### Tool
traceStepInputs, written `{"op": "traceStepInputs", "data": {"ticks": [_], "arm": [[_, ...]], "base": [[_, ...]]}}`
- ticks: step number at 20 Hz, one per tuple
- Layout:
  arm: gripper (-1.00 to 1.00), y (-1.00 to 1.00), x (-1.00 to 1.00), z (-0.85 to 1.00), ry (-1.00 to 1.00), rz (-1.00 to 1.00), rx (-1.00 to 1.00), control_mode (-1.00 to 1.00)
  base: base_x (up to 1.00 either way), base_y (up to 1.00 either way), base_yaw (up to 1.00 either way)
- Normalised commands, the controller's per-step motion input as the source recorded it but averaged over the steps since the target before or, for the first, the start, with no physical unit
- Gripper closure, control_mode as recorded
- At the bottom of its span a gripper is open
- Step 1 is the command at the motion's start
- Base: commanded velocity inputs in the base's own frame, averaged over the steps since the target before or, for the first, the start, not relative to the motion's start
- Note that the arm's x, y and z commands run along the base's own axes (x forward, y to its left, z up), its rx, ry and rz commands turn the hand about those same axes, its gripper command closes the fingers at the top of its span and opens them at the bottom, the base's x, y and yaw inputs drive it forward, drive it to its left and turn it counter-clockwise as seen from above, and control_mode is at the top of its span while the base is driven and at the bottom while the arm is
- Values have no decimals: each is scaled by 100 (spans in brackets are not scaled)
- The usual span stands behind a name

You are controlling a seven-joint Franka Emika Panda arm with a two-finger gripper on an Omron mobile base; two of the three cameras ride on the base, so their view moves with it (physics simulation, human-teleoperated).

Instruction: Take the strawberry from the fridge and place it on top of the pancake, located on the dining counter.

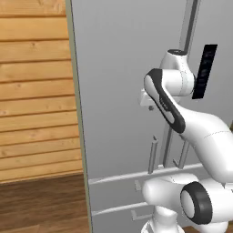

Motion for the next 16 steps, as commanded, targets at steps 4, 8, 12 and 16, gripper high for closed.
{"op": "traceStepInputs", "data": {"ticks": [4,8,12,16], "arm": [[-100,0,0,0,0,0,0,100],[-100,0,0,0,0,0,0,100],[-100,0,0,0,0,0,0,100],[-100,0,0,0,0,0,0,100]], "base": [[-31,0,0],[-61,0,0],[-58,-3,0],[1,-25,0]]}}
